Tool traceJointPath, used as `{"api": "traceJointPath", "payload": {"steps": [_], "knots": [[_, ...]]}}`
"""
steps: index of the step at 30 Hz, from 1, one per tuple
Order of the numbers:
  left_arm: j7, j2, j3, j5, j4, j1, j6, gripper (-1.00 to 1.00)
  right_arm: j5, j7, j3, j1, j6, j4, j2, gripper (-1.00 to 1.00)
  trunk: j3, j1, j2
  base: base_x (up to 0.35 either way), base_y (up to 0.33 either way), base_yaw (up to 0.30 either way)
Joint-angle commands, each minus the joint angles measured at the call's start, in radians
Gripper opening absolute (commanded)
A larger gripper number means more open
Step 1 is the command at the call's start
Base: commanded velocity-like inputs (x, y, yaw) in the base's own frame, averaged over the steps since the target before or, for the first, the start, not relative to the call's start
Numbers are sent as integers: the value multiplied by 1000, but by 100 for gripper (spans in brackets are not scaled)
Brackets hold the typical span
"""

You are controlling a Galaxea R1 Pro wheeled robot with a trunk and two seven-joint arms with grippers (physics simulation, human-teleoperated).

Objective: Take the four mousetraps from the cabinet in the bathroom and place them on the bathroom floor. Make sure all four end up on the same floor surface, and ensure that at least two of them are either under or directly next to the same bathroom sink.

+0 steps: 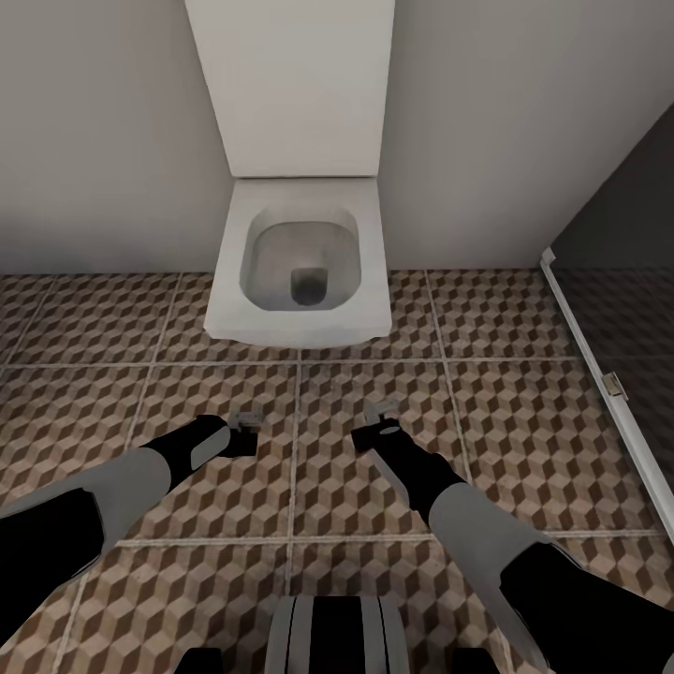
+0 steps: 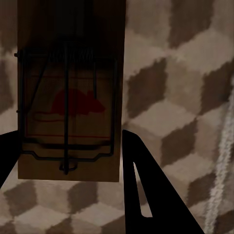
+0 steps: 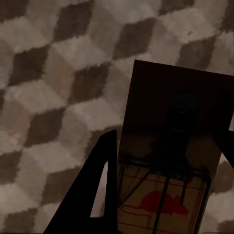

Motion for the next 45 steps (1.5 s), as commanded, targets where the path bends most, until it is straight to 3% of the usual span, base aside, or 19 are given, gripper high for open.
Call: {"api": "traceJointPath", "payload": {"steps": [1,20,45], "knots": [[11,2,-5,7,-5,-1,3,-100,-11,-9,6,-1,7,0,0,-100,-1,0,0,0,0,0],[11,2,-7,7,-5,-1,3,-100,-11,-13,6,-1,53,0,0,-100,-1,0,0,0,0,0],[11,2,-7,7,-3,-1,4,-100,-11,-13,6,-1,55,0,0,-100,-1,0,0,61,0,0]]}}
